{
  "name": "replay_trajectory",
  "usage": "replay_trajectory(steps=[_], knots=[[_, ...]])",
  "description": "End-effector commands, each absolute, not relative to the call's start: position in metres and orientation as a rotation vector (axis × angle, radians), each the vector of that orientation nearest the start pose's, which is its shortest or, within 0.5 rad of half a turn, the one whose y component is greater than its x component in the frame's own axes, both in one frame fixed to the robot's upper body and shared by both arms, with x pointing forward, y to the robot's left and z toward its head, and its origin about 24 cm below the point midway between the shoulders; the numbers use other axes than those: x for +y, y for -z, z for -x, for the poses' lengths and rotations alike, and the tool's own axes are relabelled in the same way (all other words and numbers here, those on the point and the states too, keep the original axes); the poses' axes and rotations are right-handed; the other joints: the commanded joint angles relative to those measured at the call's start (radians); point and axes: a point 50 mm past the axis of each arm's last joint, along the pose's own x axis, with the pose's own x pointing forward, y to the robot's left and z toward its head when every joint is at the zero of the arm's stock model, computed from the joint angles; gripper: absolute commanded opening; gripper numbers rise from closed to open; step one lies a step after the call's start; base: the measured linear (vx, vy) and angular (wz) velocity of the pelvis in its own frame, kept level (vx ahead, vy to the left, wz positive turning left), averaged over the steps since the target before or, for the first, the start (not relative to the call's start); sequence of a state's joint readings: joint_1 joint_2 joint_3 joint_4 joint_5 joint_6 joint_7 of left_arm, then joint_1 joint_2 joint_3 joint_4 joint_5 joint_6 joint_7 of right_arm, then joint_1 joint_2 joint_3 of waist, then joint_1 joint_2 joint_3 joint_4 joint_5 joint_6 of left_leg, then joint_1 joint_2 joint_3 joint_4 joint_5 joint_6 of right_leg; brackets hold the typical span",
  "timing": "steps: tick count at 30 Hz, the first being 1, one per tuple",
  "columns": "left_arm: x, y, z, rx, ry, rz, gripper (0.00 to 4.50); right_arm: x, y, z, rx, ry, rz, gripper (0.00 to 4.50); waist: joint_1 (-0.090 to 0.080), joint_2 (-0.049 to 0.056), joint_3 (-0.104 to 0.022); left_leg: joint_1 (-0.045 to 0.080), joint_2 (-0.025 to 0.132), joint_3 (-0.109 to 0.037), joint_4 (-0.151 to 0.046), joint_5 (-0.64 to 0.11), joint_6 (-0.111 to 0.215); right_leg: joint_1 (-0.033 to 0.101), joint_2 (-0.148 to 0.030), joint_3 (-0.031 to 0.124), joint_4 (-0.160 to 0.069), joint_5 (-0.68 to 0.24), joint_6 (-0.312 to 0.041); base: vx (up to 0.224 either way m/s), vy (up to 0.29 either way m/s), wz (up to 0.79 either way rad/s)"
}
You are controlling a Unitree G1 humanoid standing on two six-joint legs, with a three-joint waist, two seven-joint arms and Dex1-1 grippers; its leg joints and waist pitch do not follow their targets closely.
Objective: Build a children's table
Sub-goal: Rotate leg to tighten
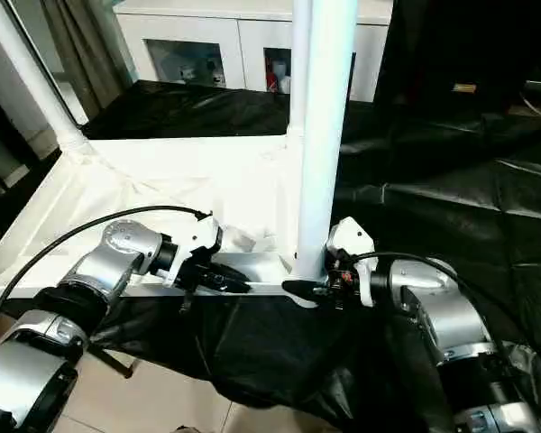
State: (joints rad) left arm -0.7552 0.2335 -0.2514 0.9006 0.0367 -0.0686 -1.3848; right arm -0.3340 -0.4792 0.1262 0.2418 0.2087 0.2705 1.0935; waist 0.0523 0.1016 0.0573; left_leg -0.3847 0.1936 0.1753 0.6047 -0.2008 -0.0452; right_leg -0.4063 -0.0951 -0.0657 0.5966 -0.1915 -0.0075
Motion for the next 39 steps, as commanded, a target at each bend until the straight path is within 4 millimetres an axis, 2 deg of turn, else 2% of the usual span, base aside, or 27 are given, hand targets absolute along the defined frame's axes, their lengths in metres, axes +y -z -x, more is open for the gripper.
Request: replay_trajectory(steps=[1, 2, 4, 6, 7, 10, 12, 13, 14, 15, 16, 17, 18, 20, 23, 24, 27, 28, 31, 32, 34, 36, 37, 39], knots=[[0.085, -0.061, -0.329, 0.336, 1.548, -0.310, 0.00, -0.165, -0.046, -0.284, 0.387, -1.061, 0.132, 2.73, -0.002, -0.026, -0.065, 0.012, 0.033, -0.003, -0.063, -0.066, 0.151, 0.059, -0.048, 0.032, -0.053, -0.040, -0.288, 0.000, 0.000, 0.00], [0.080, -0.061, -0.334, 0.322, 1.480, -0.304, 0.00, -0.164, -0.040, -0.288, 0.382, -0.974, 0.116, 2.73, -0.006, -0.024, -0.062, 0.012, 0.031, -0.002, -0.066, -0.081, 0.137, 0.055, -0.047, 0.032, -0.057, -0.065, -0.284, 0.000, 0.000, 0.00], [0.065, -0.063, -0.343, 0.288, 1.331, -0.263, 0.00, -0.161, -0.028, -0.301, 0.376, -0.710, 0.044, 2.72, -0.018, -0.022, -0.057, 0.016, 0.026, -0.003, -0.073, -0.137, 0.088, 0.055, -0.047, 0.031, -0.069, -0.152, -0.267, 0.000, 0.000, 0.00], [0.060, -0.064, -0.346, 0.279, 1.287, -0.253, 0.00, -0.159, -0.025, -0.305, 0.377, -0.622, 0.020, 2.72, -0.027, -0.025, -0.056, 0.019, 0.024, -0.006, -0.079, -0.172, 0.059, 0.057, -0.046, 0.030, -0.077, -0.213, -0.244, 0.000, 0.000, 0.00], [0.054, -0.064, -0.347, 0.277, 1.262, -0.240, 0.00, -0.157, -0.022, -0.308, 0.380, -0.557, -0.005, 2.72, -0.030, -0.022, -0.056, 0.019, 0.025, -0.006, -0.080, -0.165, 0.053, 0.056, -0.047, 0.033, -0.077, -0.209, -0.240, 0.000, 0.000, 0.00], [0.047, -0.064, -0.349, 0.274, 1.223, -0.229, 0.00, -0.152, -0.020, -0.312, 0.382, -0.495, -0.034, 2.72, -0.033, -0.025, -0.051, 0.022, 0.020, -0.004, -0.082, -0.198, 0.051, 0.055, -0.047, 0.034, -0.087, -0.261, -0.223, 0.000, 0.000, 0.00], [0.034, -0.064, -0.350, 0.275, 1.176, -0.214, 0.00, -0.136, -0.018, -0.316, 0.378, -0.455, -0.064, 2.72, -0.032, -0.019, -0.049, 0.022, 0.019, -0.004, -0.084, -0.200, 0.053, 0.055, -0.048, 0.035, -0.092, -0.295, -0.204, 0.000, 0.000, 0.00], [0.028, -0.064, -0.349, 0.277, 1.168, -0.211, 0.00, -0.124, -0.020, -0.317, 0.367, -0.478, -0.066, 2.72, -0.036, -0.021, -0.049, 0.022, 0.017, -0.004, -0.085, -0.204, 0.046, 0.054, -0.046, 0.033, -0.093, -0.308, -0.196, 0.000, 0.000, 0.00], [0.028, -0.064, -0.349, 0.277, 1.168, -0.211, 0.00, -0.124, -0.020, -0.317, 0.367, -0.478, -0.066, 2.72, -0.035, -0.022, -0.049, 0.022, 0.017, -0.005, -0.086, -0.206, 0.044, 0.056, -0.046, 0.033, -0.094, -0.312, -0.193, 0.000, 0.000, 0.00], [0.025, -0.064, -0.349, 0.278, 1.166, -0.210, 0.00, -0.115, -0.021, -0.318, 0.359, -0.497, -0.066, 2.72, -0.033, -0.022, -0.049, 0.023, 0.018, -0.005, -0.086, -0.207, 0.049, 0.055, -0.047, 0.034, -0.096, -0.314, -0.189, 0.000, 0.000, 0.00], [0.022, -0.064, -0.348, 0.280, 1.176, -0.220, 0.00, -0.103, -0.026, -0.317, 0.328, -0.578, -0.058, 3.07, -0.033, -0.019, -0.049, 0.022, 0.019, -0.005, -0.087, -0.210, 0.051, 0.054, -0.047, 0.034, -0.096, -0.312, -0.189, 0.000, 0.000, 0.00], [0.022, -0.064, -0.348, 0.280, 1.176, -0.220, 0.00, -0.103, -0.026, -0.317, 0.328, -0.578, -0.058, 3.28, -0.033, -0.019, -0.049, 0.022, 0.019, -0.005, -0.087, -0.210, 0.051, 0.054, -0.047, 0.034, -0.096, -0.312, -0.189, 0.000, 0.000, 0.00], [0.022, -0.063, -0.348, 0.282, 1.187, -0.230, 0.00, -0.096, -0.030, -0.316, 0.305, -0.638, -0.058, 3.28, -0.033, -0.024, -0.051, 0.020, 0.020, -0.007, -0.089, -0.206, 0.055, 0.058, -0.046, 0.034, -0.093, -0.297, -0.188, 0.000, 0.000, 0.00], [0.025, -0.062, -0.346, 0.285, 1.235, -0.260, 0.00, -0.093, -0.034, -0.312, 0.284, -0.729, -0.040, 3.51, -0.032, -0.023, -0.050, 0.019, 0.021, -0.008, -0.089, -0.211, 0.064, 0.059, -0.048, 0.034, -0.093, -0.296, -0.191, 0.000, 0.000, 0.00], [0.030, -0.061, -0.344, 0.293, 1.276, -0.269, 0.00, -0.099, -0.035, -0.311, 0.277, -0.766, 0.002, 3.81, -0.032, -0.023, -0.052, 0.016, 0.022, -0.009, -0.088, -0.195, 0.073, 0.062, -0.049, 0.034, -0.089, -0.264, -0.198, 0.000, 0.000, 0.00], [0.036, -0.061, -0.342, 0.300, 1.336, -0.283, 0.00, -0.107, -0.038, -0.308, 0.270, -0.820, 0.028, 3.81, -0.034, -0.023, -0.054, 0.015, 0.022, -0.009, -0.087, -0.173, 0.079, 0.064, -0.049, 0.033, -0.086, -0.228, -0.209, 0.000, 0.000, 0.00], [0.050, -0.060, -0.337, 0.319, 1.441, -0.312, 0.00, -0.125, -0.044, -0.302, 0.275, -0.925, 0.057, 3.81, -0.032, -0.022, -0.060, 0.010, 0.023, -0.007, -0.077, -0.112, 0.117, 0.070, -0.048, 0.032, -0.072, -0.099, -0.243, 0.000, 0.000, 0.00], [0.050, -0.060, -0.337, 0.319, 1.441, -0.312, 0.00, -0.125, -0.044, -0.302, 0.275, -0.925, 0.057, 3.81, -0.031, -0.022, -0.063, 0.008, 0.024, -0.007, -0.073, -0.091, 0.132, 0.072, -0.046, 0.031, -0.065, -0.046, -0.257, 0.000, 0.000, 0.00], [0.063, -0.059, -0.334, 0.355, 1.505, -0.347, 0.00, -0.139, -0.048, -0.295, 0.297, -1.015, 0.096, 3.81, -0.025, -0.021, -0.068, 0.010, 0.026, -0.005, -0.066, -0.057, 0.162, 0.069, -0.046, 0.030, -0.056, 0.031, -0.283, 0.000, 0.000, 0.00], [0.068, -0.058, -0.333, 0.369, 1.532, -0.354, 0.00, -0.144, -0.049, -0.292, 0.306, -1.043, 0.108, 3.81, -0.018, -0.019, -0.070, 0.012, 0.029, -0.005, -0.064, -0.039, 0.175, 0.067, -0.047, 0.031, -0.051, 0.060, -0.291, 0.000, 0.000, 0.00], [0.074, -0.058, -0.331, 0.387, 1.572, -0.358, 0.00, -0.150, -0.051, -0.288, 0.318, -1.079, 0.126, 3.81, -0.015, -0.020, -0.072, 0.009, 0.030, -0.006, -0.061, -0.015, 0.194, 0.067, -0.047, 0.030, -0.044, 0.101, -0.300, 0.000, 0.000, 0.00], [0.084, -0.058, -0.326, 0.420, 1.641, -0.359, 0.00, -0.160, -0.053, -0.283, 0.340, -1.130, 0.162, 3.81, -0.014, -0.020, -0.069, 0.008, 0.032, -0.006, -0.061, -0.020, 0.202, 0.065, -0.048, 0.028, -0.045, 0.087, -0.307, 0.000, 0.000, 0.00], [0.085, -0.058, -0.326, 0.423, 1.646, -0.359, 0.00, -0.161, -0.054, -0.283, 0.342, -1.134, 0.166, 3.81, -0.014, -0.024, -0.068, 0.009, 0.033, -0.006, -0.063, -0.031, 0.198, 0.067, -0.048, 0.028, -0.047, 0.071, -0.306, 0.000, 0.000, 0.00], [0.092, -0.059, -0.324, 0.439, 1.674, -0.360, 0.00, -0.168, -0.055, -0.281, 0.358, -1.160, 0.194, 3.81, -0.013, -0.022, -0.065, 0.008, 0.033, -0.004, -0.065, -0.060, 0.188, 0.066, -0.049, 0.029, -0.052, 0.020, -0.303, 0.000, 0.000, 0.00]])
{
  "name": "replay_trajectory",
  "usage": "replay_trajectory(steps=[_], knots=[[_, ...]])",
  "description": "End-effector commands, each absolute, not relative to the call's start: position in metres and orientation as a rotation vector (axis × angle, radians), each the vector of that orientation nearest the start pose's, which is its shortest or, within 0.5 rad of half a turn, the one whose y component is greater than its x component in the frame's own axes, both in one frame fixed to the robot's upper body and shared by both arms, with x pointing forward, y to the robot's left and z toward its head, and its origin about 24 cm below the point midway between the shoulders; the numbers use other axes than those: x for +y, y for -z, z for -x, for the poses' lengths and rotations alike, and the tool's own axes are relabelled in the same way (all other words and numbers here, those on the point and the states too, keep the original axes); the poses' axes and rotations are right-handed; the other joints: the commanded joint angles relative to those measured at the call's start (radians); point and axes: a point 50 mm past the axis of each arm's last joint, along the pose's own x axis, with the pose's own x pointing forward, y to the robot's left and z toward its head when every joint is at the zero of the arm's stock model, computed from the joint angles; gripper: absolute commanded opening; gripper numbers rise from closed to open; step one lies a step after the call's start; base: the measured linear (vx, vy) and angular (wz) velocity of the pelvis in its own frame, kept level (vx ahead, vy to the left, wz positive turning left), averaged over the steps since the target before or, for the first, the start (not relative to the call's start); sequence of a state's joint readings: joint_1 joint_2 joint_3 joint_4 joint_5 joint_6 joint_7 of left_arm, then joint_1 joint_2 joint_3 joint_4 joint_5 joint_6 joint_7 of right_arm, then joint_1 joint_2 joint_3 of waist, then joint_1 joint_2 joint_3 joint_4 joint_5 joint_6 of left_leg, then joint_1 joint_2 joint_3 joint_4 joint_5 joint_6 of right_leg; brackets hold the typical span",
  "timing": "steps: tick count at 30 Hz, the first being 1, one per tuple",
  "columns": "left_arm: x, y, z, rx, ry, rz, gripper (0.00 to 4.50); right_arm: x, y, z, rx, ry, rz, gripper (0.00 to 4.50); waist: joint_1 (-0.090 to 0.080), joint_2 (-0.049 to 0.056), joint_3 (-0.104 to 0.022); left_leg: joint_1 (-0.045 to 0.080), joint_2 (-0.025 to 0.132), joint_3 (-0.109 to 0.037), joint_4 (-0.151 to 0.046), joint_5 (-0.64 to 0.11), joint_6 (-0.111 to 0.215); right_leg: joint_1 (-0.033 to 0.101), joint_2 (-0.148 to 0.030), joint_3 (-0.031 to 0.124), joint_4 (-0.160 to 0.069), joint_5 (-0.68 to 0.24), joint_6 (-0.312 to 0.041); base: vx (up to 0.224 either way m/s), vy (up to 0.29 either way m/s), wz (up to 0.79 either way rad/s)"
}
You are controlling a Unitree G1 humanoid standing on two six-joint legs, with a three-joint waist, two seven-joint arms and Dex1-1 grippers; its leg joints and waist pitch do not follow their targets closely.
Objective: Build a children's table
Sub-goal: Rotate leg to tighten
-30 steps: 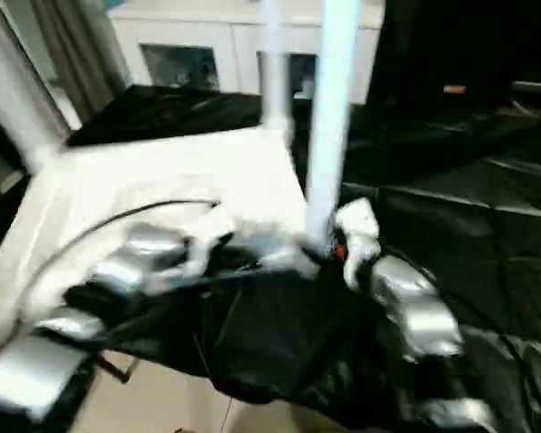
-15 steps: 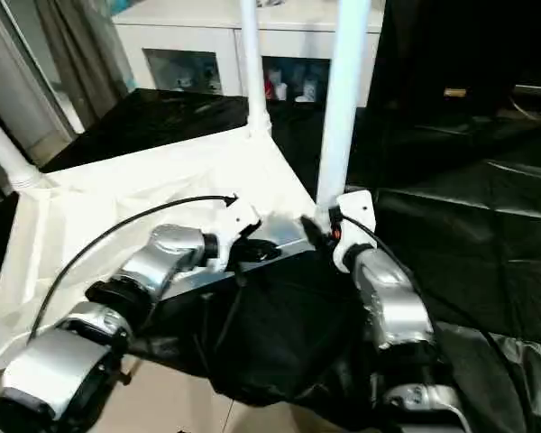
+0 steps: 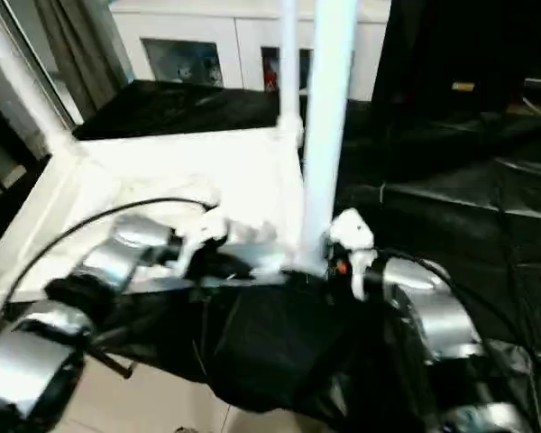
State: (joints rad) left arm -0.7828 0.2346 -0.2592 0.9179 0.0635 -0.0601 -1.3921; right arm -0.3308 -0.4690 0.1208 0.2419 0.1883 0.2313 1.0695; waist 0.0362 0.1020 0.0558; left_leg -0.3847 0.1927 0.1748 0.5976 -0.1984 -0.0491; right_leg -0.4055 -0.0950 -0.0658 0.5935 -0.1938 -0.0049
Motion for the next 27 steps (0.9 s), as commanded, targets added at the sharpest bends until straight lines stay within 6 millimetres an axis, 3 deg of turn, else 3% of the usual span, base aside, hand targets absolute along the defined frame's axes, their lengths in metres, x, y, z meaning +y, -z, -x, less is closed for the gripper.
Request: replay_trajectory(steps=[1, 5, 7, 11, 15, 17, 19, 22, 25, 27], knots=[[0.096, -0.059, -0.324, 0.447, 1.678, -0.361, 0.00, -0.172, -0.056, -0.280, 0.367, -1.168, 0.209, 3.81, 0.003, -0.022, -0.062, 0.012, 0.035, -0.002, -0.060, -0.087, 0.175, 0.061, -0.048, 0.031, -0.053, -0.021, -0.304, 0.000, 0.000, 0.00], [0.102, -0.058, -0.324, 0.455, 1.661, -0.370, 0.00, -0.175, -0.057, -0.281, 0.368, -1.164, 0.200, 3.65, 0.006, -0.023, -0.062, 0.014, 0.036, -0.003, -0.064, -0.114, 0.142, 0.062, -0.049, 0.032, -0.055, -0.064, -0.300, 0.000, 0.000, 0.00], [0.103, -0.058, -0.324, 0.454, 1.659, -0.369, 0.00, -0.174, -0.057, -0.281, 0.366, -1.165, 0.193, 3.37, 0.005, -0.024, -0.064, 0.013, 0.035, -0.003, -0.063, -0.102, 0.139, 0.062, -0.048, 0.033, -0.053, -0.049, -0.298, 0.000, 0.000, 0.00], [0.099, -0.060, -0.324, 0.428, 1.646, -0.342, 0.00, -0.166, -0.052, -0.276, 0.369, -1.181, 0.156, 3.14, 0.007, -0.027, -0.069, 0.009, 0.034, -0.004, -0.057, -0.056, 0.160, 0.065, -0.049, 0.033, -0.045, 0.011, -0.302, 0.000, 0.000, 0.00], [0.093, -0.059, -0.327, 0.413, 1.583, -0.327, 0.00, -0.160, -0.044, -0.279, 0.368, -1.095, 0.109, 2.81, 0.006, -0.028, -0.071, 0.010, 0.032, -0.003, -0.055, -0.046, 0.168, 0.064, -0.047, 0.030, -0.045, 0.007, -0.300, 0.000, 0.000, 0.00], [0.088, -0.058, -0.333, 0.393, 1.491, -0.318, 0.00, -0.158, -0.036, -0.286, 0.370, -0.963, 0.099, 2.72, 0.003, -0.025, -0.066, 0.012, 0.032, -0.002, -0.059, -0.076, 0.149, 0.059, -0.047, 0.030, -0.052, -0.044, -0.295, 0.000, 0.000, 0.00], [0.077, -0.058, -0.339, 0.366, 1.394, -0.299, 0.00, -0.153, -0.026, -0.297, 0.370, -0.759, 0.069, 2.71, -0.008, -0.027, -0.061, 0.016, 0.028, -0.003, -0.069, -0.151, 0.086, 0.058, -0.048, 0.031, -0.069, -0.180, -0.262, 0.000, 0.000, 0.00], [0.068, -0.058, -0.343, 0.351, 1.331, -0.293, 0.00, -0.150, -0.020, -0.304, 0.369, -0.632, 0.023, 2.69, -0.019, -0.028, -0.055, 0.019, 0.025, -0.005, -0.077, -0.206, 0.045, 0.056, -0.048, 0.032, -0.081, -0.277, -0.229, 0.000, 0.000, 0.00], [0.052, -0.060, -0.349, 0.326, 1.229, -0.286, 0.00, -0.137, -0.016, -0.313, 0.366, -0.514, -0.031, 2.68, -0.026, -0.025, -0.050, 0.022, 0.022, -0.005, -0.080, -0.240, 0.039, 0.052, -0.047, 0.034, -0.089, -0.319, -0.215, 0.000, 0.000, 0.00], [0.040, -0.061, -0.351, 0.317, 1.174, -0.262, 0.00, -0.125, -0.016, -0.318, 0.357, -0.482, -0.036, 2.68, -0.031, -0.024, -0.049, 0.034, 0.020, -0.005, -0.081, -0.285, 0.023, 0.045, -0.046, 0.032, -0.097, -0.378, -0.200, 0.000, 0.000, 0.00]])
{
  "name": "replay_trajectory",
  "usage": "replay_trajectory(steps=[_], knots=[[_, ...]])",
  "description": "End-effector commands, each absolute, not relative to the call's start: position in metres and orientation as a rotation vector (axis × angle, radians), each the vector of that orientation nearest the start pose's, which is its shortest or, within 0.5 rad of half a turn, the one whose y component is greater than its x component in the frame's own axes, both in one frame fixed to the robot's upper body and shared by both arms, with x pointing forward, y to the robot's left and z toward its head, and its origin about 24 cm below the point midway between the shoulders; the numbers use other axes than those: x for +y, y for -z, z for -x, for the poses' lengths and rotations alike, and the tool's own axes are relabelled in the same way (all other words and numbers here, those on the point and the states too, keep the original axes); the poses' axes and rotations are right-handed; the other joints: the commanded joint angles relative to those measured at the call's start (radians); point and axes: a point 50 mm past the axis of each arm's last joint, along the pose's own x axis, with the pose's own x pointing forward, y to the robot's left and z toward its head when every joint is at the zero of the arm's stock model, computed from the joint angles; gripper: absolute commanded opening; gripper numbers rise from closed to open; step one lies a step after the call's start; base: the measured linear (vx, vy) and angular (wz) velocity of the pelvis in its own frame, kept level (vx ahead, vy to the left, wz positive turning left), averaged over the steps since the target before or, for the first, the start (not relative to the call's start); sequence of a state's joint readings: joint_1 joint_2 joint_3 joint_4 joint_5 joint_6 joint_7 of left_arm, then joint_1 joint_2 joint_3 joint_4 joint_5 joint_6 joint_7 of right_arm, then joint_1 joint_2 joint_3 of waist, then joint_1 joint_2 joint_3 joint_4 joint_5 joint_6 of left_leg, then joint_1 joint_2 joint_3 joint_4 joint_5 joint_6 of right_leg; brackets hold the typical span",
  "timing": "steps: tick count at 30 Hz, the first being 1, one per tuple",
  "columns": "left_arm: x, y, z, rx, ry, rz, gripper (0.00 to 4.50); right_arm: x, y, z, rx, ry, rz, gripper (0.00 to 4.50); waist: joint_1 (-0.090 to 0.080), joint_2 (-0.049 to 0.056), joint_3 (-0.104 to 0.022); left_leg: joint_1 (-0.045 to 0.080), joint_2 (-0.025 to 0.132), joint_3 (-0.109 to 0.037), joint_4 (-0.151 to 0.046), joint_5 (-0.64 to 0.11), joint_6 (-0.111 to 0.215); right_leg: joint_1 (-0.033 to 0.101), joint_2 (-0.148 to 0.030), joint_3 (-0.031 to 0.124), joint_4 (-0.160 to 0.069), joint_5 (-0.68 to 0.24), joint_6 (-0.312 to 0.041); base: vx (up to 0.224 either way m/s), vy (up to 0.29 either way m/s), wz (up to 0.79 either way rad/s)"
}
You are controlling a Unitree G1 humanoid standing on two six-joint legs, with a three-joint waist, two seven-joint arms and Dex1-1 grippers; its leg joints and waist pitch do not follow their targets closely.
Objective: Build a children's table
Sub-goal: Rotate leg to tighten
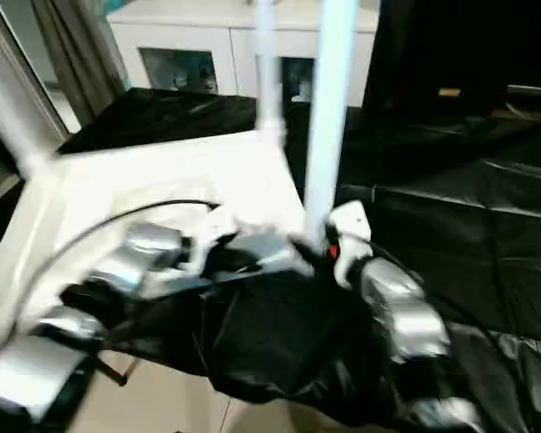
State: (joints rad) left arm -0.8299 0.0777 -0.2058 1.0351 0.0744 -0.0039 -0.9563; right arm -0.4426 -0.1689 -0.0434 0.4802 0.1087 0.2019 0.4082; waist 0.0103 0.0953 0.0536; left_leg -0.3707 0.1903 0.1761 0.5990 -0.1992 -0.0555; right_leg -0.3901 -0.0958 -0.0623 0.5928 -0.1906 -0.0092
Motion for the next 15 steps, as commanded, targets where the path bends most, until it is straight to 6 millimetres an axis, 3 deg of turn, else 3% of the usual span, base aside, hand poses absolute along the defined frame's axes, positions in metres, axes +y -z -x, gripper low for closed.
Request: replay_trajectory(steps=[1, 4, 5, 10, 13, 14, 15], knots=[[0.039, -0.062, -0.351, 0.316, 1.170, -0.259, 0.00, -0.124, -0.016, -0.319, 0.357, -0.481, -0.037, 2.68, -0.005, -0.019, -0.045, 0.023, 0.022, -0.006, -0.083, -0.296, 0.030, 0.027, -0.046, 0.030, -0.101, -0.401, -0.190, 0.000, 0.000, 0.00], [0.026, -0.064, -0.350, 0.304, 1.166, -0.232, 0.00, -0.107, -0.022, -0.323, 0.329, -0.512, -0.035, 2.68, -0.008, -0.020, -0.045, 0.014, 0.023, -0.010, -0.088, -0.291, 0.036, 0.037, -0.046, 0.029, -0.101, -0.397, -0.180, 0.000, 0.000, 0.00], [0.025, -0.064, -0.350, 0.302, 1.170, -0.234, 0.00, -0.106, -0.024, -0.324, 0.316, -0.529, -0.047, 3.03, -0.007, -0.019, -0.046, 0.015, 0.025, -0.010, -0.088, -0.287, 0.044, 0.036, -0.048, 0.030, -0.100, -0.376, -0.183, 0.000, 0.000, 0.00], [0.036, -0.062, -0.347, 0.299, 1.251, -0.263, 0.00, -0.114, -0.035, -0.319, 0.265, -0.671, 0.000, 3.65, -0.008, -0.024, -0.047, 0.006, 0.027, -0.010, -0.089, -0.256, 0.071, 0.043, -0.049, 0.030, -0.093, -0.319, -0.197, 0.000, 0.000, 0.00], [0.041, -0.061, -0.345, 0.301, 1.303, -0.273, 0.00, -0.120, -0.039, -0.313, 0.259, -0.760, 0.023, 3.65, -0.005, -0.024, -0.049, 0.004, 0.028, -0.008, -0.085, -0.217, 0.092, 0.046, -0.050, 0.032, -0.090, -0.268, -0.206, 0.000, 0.000, 0.00], [0.044, -0.061, -0.343, 0.299, 1.341, -0.277, 0.00, -0.123, -0.040, -0.309, 0.261, -0.812, 0.044, 3.65, -0.004, -0.026, -0.052, -0.001, 0.027, -0.010, -0.084, -0.186, 0.105, 0.052, -0.050, 0.030, -0.086, -0.228, -0.212, 0.000, 0.000, 0.00], [0.047, -0.061, -0.342, 0.303, 1.365, -0.280, 0.00, -0.126, -0.041, -0.306, 0.266, -0.847, 0.059, 3.65, -0.002, -0.020, -0.054, 0.002, 0.029, -0.008, -0.079, -0.160, 0.120, 0.049, -0.050, 0.031, -0.081, -0.178, -0.227, 0.000, 0.000, 0.00]])
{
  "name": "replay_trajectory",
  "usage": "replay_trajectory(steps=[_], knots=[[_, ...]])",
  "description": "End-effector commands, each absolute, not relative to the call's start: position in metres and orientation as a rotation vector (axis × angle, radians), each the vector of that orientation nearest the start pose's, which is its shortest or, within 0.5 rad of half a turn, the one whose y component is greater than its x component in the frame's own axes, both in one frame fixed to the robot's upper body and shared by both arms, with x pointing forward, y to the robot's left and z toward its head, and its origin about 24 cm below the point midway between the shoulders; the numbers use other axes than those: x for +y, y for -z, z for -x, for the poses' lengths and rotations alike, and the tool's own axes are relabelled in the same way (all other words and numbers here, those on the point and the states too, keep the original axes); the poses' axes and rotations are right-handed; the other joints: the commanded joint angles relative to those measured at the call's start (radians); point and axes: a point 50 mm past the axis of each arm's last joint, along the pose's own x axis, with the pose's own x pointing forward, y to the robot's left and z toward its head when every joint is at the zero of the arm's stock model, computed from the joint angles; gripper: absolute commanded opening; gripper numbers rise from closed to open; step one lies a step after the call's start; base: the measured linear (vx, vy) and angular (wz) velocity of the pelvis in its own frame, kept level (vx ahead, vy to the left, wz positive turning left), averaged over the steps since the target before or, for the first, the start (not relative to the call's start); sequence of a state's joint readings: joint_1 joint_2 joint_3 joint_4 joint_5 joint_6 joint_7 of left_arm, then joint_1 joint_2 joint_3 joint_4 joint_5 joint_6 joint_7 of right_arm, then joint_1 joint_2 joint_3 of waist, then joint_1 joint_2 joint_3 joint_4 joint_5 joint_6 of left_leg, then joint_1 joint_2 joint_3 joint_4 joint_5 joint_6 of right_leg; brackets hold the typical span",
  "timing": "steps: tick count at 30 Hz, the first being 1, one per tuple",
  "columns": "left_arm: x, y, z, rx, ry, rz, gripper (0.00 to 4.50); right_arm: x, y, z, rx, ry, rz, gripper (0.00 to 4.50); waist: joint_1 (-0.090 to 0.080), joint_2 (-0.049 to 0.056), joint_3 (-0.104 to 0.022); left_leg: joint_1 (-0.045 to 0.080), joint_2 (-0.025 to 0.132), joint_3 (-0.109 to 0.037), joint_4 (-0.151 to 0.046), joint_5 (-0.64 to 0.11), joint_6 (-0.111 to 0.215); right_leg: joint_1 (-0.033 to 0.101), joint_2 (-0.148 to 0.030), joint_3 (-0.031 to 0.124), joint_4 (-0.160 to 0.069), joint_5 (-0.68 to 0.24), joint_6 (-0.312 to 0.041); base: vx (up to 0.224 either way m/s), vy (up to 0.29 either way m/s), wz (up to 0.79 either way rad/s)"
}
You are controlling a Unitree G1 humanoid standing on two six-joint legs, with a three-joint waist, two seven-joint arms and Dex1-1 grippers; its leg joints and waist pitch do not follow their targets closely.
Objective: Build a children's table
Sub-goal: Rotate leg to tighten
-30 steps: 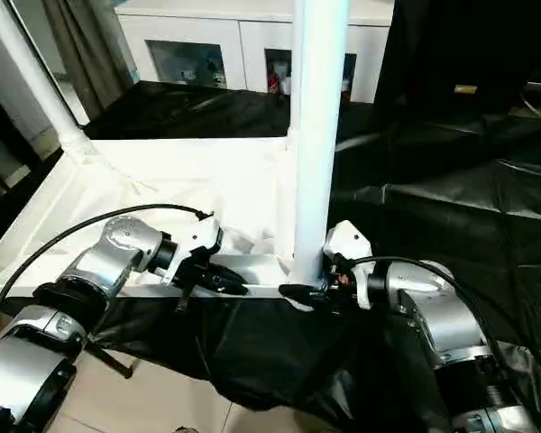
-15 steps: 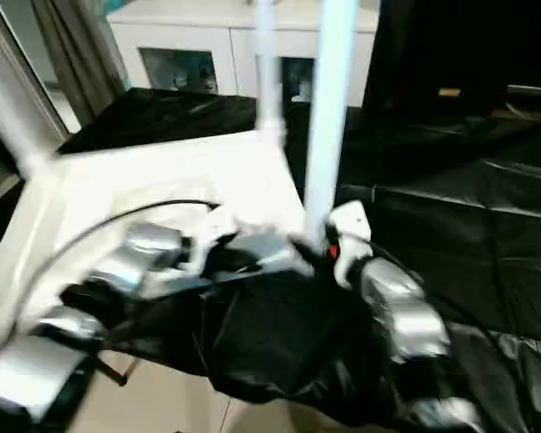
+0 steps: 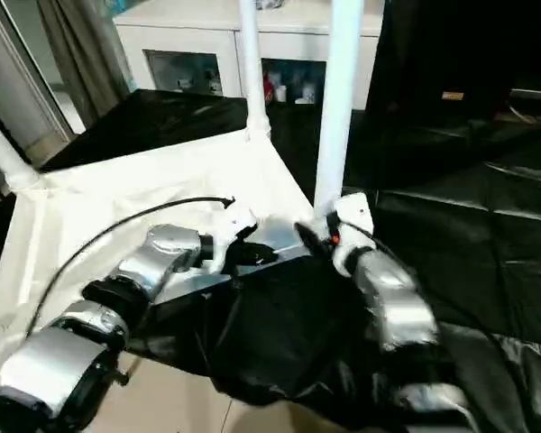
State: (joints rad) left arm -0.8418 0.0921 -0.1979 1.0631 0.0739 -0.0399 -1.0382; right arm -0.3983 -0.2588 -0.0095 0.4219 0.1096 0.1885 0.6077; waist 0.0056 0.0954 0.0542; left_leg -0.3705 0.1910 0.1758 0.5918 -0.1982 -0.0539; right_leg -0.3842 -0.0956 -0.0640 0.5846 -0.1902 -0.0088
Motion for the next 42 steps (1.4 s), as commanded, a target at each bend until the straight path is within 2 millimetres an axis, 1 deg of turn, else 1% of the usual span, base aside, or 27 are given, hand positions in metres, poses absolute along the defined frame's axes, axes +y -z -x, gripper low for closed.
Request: replay_trajectory(steps=[1, 2, 3, 5, 6, 8, 9, 11, 12, 14, 15, 20, 22, 23, 26, 28, 29, 30, 31, 32, 33, 34, 35, 36, 38, 40, 42], knots=[[0.052, -0.060, -0.340, 0.307, 1.407, -0.297, 0.00, -0.132, -0.042, -0.301, 0.280, -0.907, 0.087, 3.65, 0.004, -0.021, -0.055, 0.000, 0.030, -0.008, -0.072, -0.148, 0.125, 0.045, -0.050, 0.032, -0.070, -0.154, -0.236, 0.000, 0.000, 0.00], [0.055, -0.060, -0.339, 0.309, 1.426, -0.307, 0.00, -0.135, -0.042, -0.299, 0.288, -0.936, 0.101, 3.65, 0.004, -0.023, -0.057, -0.003, 0.031, -0.009, -0.070, -0.132, 0.131, 0.050, -0.049, 0.030, -0.065, -0.123, -0.244, 0.000, 0.000, 0.00], [0.060, -0.060, -0.338, 0.313, 1.447, -0.322, 0.00, -0.140, -0.043, -0.296, 0.300, -0.970, 0.114, 3.65, 0.008, -0.019, -0.061, -0.002, 0.032, -0.007, -0.063, -0.097, 0.158, 0.050, -0.048, 0.029, -0.054, -0.031, -0.265, 0.051, -0.006, -0.01], [0.063, -0.060, -0.337, 0.314, 1.460, -0.332, 0.00, -0.143, -0.044, -0.293, 0.307, -0.991, 0.121, 3.65, 0.007, -0.019, -0.062, -0.006, 0.031, -0.007, -0.061, -0.075, 0.173, 0.052, -0.047, 0.027, -0.048, 0.013, -0.279, 0.025, -0.003, -0.01], [0.075, -0.060, -0.334, 0.338, 1.534, -0.349, 0.00, -0.156, -0.048, -0.287, 0.334, -1.052, 0.146, 3.65, 0.010, -0.020, -0.066, -0.002, 0.031, -0.007, -0.056, -0.060, 0.190, 0.053, -0.047, 0.027, -0.044, 0.056, -0.293, 0.000, 0.000, 0.00], [0.084, -0.059, -0.330, 0.364, 1.589, -0.355, 0.00, -0.164, -0.050, -0.284, 0.353, -1.085, 0.163, 3.65, 0.013, -0.017, -0.069, -0.003, 0.035, -0.008, -0.053, -0.025, 0.210, 0.051, -0.047, 0.028, -0.036, 0.106, -0.302, 0.000, 0.000, 0.00], [0.089, -0.059, -0.329, 0.383, 1.616, -0.358, 0.00, -0.169, -0.052, -0.282, 0.362, -1.100, 0.172, 3.65, 0.018, -0.017, -0.073, -0.007, 0.035, -0.009, -0.045, 0.032, 0.241, 0.047, -0.047, 0.027, -0.026, 0.178, -0.312, 0.000, 0.000, 0.00], [0.095, -0.059, -0.327, 0.401, 1.636, -0.365, 0.00, -0.174, -0.055, -0.281, 0.367, -1.112, 0.177, 3.65, 0.025, -0.017, -0.069, -0.006, 0.036, -0.006, -0.043, 0.034, 0.256, 0.042, -0.048, 0.026, -0.027, 0.177, -0.316, 0.000, 0.000, 0.00], [0.097, -0.059, -0.327, 0.407, 1.640, -0.368, 0.00, -0.176, -0.056, -0.280, 0.369, -1.116, 0.178, 3.65, 0.029, -0.017, -0.067, -0.004, 0.037, -0.006, -0.046, 0.009, 0.248, 0.041, -0.048, 0.025, -0.030, 0.133, -0.315, 0.000, 0.000, 0.00], [0.101, -0.059, -0.326, 0.414, 1.654, -0.367, 0.00, -0.178, -0.058, -0.280, 0.372, -1.123, 0.177, 3.33, 0.034, -0.016, -0.063, -0.002, 0.040, -0.004, -0.051, -0.033, 0.222, 0.040, -0.048, 0.027, -0.036, 0.061, -0.312, 0.000, 0.000, 0.00], [0.101, -0.059, -0.325, 0.416, 1.660, -0.366, 0.00, -0.178, -0.058, -0.279, 0.374, -1.127, 0.175, 3.33, 0.034, -0.017, -0.061, -0.003, 0.040, -0.005, -0.055, -0.059, 0.201, 0.041, -0.049, 0.028, -0.039, 0.025, -0.310, 0.000, 0.000, 0.00], [0.096, -0.059, -0.326, 0.388, 1.621, -0.350, 0.00, -0.169, -0.053, -0.276, 0.379, -1.132, 0.140, 2.84, 0.032, -0.023, -0.055, -0.001, 0.038, -0.002, -0.062, -0.122, 0.144, 0.040, -0.049, 0.032, -0.048, -0.064, -0.294, 0.000, 0.000, 0.00], [0.093, -0.059, -0.327, 0.381, 1.605, -0.343, 0.00, -0.167, -0.050, -0.275, 0.379, -1.118, 0.129, 2.79, 0.032, -0.025, -0.055, 0.000, 0.038, -0.002, -0.062, -0.124, 0.135, 0.038, -0.048, 0.033, -0.049, -0.071, -0.291, 0.000, 0.000, 0.00], [0.089, -0.059, -0.329, 0.369, 1.567, -0.340, 0.00, -0.162, -0.046, -0.276, 0.370, -1.067, 0.111, 2.79, 0.031, -0.028, -0.055, -0.001, 0.037, -0.001, -0.063, -0.126, 0.131, 0.038, -0.048, 0.034, -0.050, -0.080, -0.286, 0.000, 0.000, 0.00], [0.082, -0.058, -0.335, 0.354, 1.488, -0.340, 0.00, -0.156, -0.040, -0.281, 0.358, -0.938, 0.058, 2.74, 0.028, -0.027, -0.052, -0.002, 0.036, -0.003, -0.067, -0.142, 0.115, 0.037, -0.048, 0.034, -0.054, -0.117, -0.276, 0.000, 0.000, 0.00], [0.075, -0.058, -0.339, 0.342, 1.416, -0.328, 0.00, -0.150, -0.033, -0.284, 0.354, -0.852, 0.031, 2.73, 0.021, -0.027, -0.049, 0.000, 0.033, -0.004, -0.072, -0.171, 0.091, 0.036, -0.048, 0.034, -0.061, -0.169, -0.259, 0.000, 0.000, 0.00], [0.070, -0.059, -0.342, 0.334, 1.374, -0.315, 0.00, -0.146, -0.030, -0.286, 0.354, -0.804, 0.014, 2.73, 0.020, -0.022, -0.048, 0.004, 0.033, -0.004, -0.072, -0.188, 0.078, 0.032, -0.049, 0.035, -0.065, -0.201, -0.249, 0.000, 0.000, 0.00], [0.066, -0.059, -0.343, 0.327, 1.347, -0.304, 0.00, -0.143, -0.027, -0.287, 0.356, -0.772, -0.003, 2.73, 0.017, -0.025, -0.045, 0.004, 0.031, -0.002, -0.072, -0.196, 0.073, 0.030, -0.049, 0.036, -0.070, -0.221, -0.242, 0.000, 0.000, 0.00], [0.060, -0.060, -0.344, 0.320, 1.322, -0.292, 0.00, -0.138, -0.024, -0.290, 0.357, -0.719, -0.022, 2.73, 0.014, -0.024, -0.044, 0.005, 0.030, -0.004, -0.077, -0.219, 0.053, 0.029, -0.049, 0.036, -0.075, -0.279, -0.224, 0.000, 0.000, 0.00], [0.060, -0.060, -0.344, 0.320, 1.322, -0.292, 0.00, -0.138, -0.024, -0.290, 0.357, -0.719, -0.022, 2.73, 0.014, -0.024, -0.044, 0.005, 0.030, -0.004, -0.077, -0.219, 0.053, 0.029, -0.049, 0.036, -0.075, -0.279, -0.224, 0.000, 0.000, 0.00], [0.049, -0.061, -0.347, 0.307, 1.263, -0.268, 0.00, -0.128, -0.020, -0.299, 0.361, -0.606, -0.065, 2.73, 0.011, -0.019, -0.044, 0.005, 0.029, -0.006, -0.079, -0.227, 0.042, 0.028, -0.049, 0.037, -0.077, -0.293, -0.211, 0.000, 0.000, 0.00], [0.045, -0.061, -0.348, 0.302, 1.243, -0.259, 0.00, -0.125, -0.019, -0.302, 0.363, -0.571, -0.077, 2.73, 0.008, -0.015, -0.044, 0.005, 0.029, -0.007, -0.080, -0.232, 0.036, 0.027, -0.049, 0.037, -0.077, -0.293, -0.211, 0.000, 0.000, 0.00], [0.039, -0.062, -0.350, 0.295, 1.203, -0.248, 0.00, -0.120, -0.018, -0.307, 0.370, -0.525, -0.092, 2.72, 0.001, -0.016, -0.043, 0.006, 0.027, -0.008, -0.081, -0.255, 0.023, 0.025, -0.047, 0.034, -0.079, -0.312, -0.207, 0.000, 0.000, 0.00], [0.033, -0.063, -0.351, 0.290, 1.167, -0.228, 0.00, -0.113, -0.017, -0.311, 0.374, -0.488, -0.097, 2.72, -0.002, -0.019, -0.042, 0.006, 0.026, -0.009, -0.083, -0.263, 0.019, 0.026, -0.046, 0.033, -0.081, -0.320, -0.203, 0.000, 0.000, 0.00], [0.026, -0.064, -0.351, 0.284, 1.143, -0.211, 0.00, -0.104, -0.019, -0.315, 0.364, -0.483, -0.077, 2.72, -0.008, -0.012, -0.043, 0.009, 0.025, -0.010, -0.082, -0.281, 0.019, 0.024, -0.047, 0.034, -0.084, -0.331, -0.200, 0.000, 0.000, 0.00], [0.022, -0.064, -0.351, 0.280, 1.144, -0.200, 0.00, -0.099, -0.021, -0.317, 0.350, -0.503, -0.055, 2.72, -0.010, -0.016, -0.042, 0.005, 0.024, -0.008, -0.082, -0.285, 0.033, 0.026, -0.046, 0.034, -0.089, -0.336, -0.190, 0.000, 0.000, 0.00], [0.021, -0.064, -0.349, 0.278, 1.165, -0.208, 0.00, -0.096, -0.026, -0.317, 0.319, -0.548, -0.115, 3.42, -0.008, -0.017, -0.044, 0.003, 0.024, -0.008, -0.081, -0.262, 0.055, 0.028, -0.048, 0.036, -0.087, -0.323, -0.186, 0.000, 0.000, 0.00]])
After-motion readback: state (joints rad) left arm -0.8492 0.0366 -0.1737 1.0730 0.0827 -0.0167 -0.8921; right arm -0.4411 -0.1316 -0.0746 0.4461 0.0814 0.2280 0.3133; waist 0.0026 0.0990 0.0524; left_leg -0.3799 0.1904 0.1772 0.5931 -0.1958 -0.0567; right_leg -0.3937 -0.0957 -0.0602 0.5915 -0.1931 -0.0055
